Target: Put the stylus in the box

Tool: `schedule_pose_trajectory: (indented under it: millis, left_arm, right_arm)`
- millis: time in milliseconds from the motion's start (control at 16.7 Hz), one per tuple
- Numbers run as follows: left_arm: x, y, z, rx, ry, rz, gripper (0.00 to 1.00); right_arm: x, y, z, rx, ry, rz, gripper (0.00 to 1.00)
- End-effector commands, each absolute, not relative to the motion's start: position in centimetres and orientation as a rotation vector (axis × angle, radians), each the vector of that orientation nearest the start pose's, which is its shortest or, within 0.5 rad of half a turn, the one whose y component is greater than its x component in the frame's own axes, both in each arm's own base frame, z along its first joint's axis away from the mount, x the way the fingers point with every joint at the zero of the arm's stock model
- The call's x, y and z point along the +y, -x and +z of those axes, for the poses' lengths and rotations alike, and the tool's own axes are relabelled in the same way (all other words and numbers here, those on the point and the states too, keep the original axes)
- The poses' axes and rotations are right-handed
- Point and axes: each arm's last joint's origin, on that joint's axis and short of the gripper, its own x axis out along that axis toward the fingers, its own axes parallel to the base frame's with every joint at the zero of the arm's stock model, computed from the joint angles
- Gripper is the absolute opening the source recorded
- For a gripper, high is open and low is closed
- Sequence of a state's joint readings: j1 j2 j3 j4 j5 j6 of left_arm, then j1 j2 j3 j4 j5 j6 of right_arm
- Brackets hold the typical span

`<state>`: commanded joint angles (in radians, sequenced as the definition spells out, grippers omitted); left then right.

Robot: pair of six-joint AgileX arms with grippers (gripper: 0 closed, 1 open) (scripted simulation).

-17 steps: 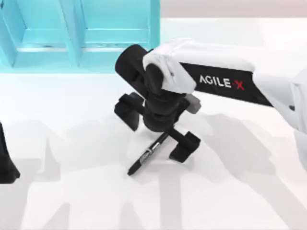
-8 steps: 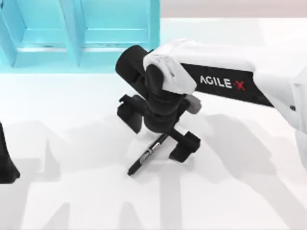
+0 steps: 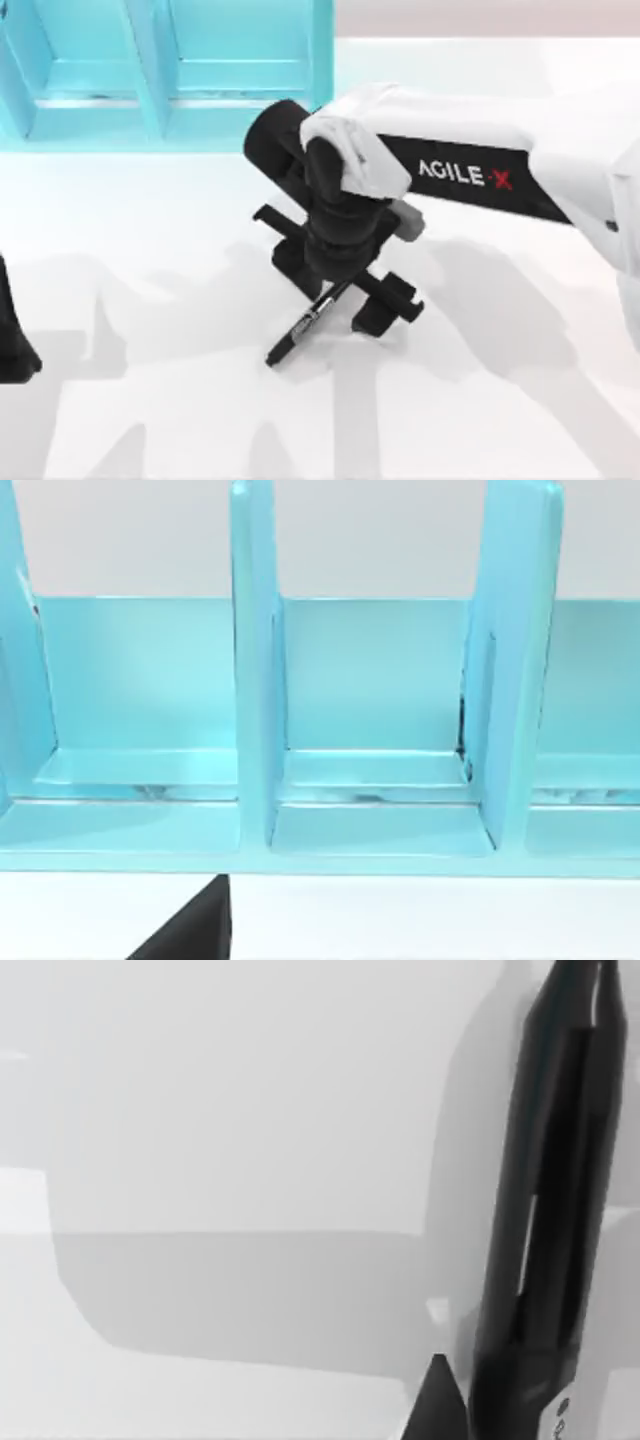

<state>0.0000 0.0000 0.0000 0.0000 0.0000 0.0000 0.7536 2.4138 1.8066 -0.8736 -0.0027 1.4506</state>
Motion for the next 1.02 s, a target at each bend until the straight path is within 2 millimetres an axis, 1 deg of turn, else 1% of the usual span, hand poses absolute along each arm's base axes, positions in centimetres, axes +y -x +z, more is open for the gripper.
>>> schedule_pose_trajectory:
  millis: [60,120,540,600,720,780,900,1020]
  left_arm:
    - [-0.1,-10.6,16.0,0.0,0.0,0.0,1.0]
    - [-0.1,-10.6,16.0,0.0,0.0,0.0,1.0]
    - [-0.1,-10.6,16.0,0.0,0.0,0.0,1.0]
    - [-0.1,-10.6,16.0,0.0,0.0,0.0,1.0]
    - [-0.1,-10.6,16.0,0.0,0.0,0.0,1.0]
    - [-0.1,-10.6,16.0,0.0,0.0,0.0,1.0]
    - [-0.1,-10.6,16.0,0.0,0.0,0.0,1.0]
    - [-0.1,-10.6,16.0,0.0,0.0,0.0,1.0]
  right_arm:
    - [32.4,-33.7,8.6,1.47,-0.599,-0.465,0.02]
    - [32.4,-33.7,8.6,1.47,-0.599,-0.465,0.0]
    - [32.4,-33.7,8.6,1.47,-0.599,-0.465,0.0]
    - [31.5,-33.2,11.6,1.474,-0.562,-0.457,0.0]
    - [31.6,-33.2,12.1,1.475,-0.562,-0.453,0.0]
    - [31.8,-33.3,12.8,1.474,-0.564,-0.45,0.0]
    - [31.9,-33.4,14.8,1.476,-0.564,-0.454,0.0]
    - [31.8,-33.3,17.2,1.484,-0.553,-0.47,0.0]
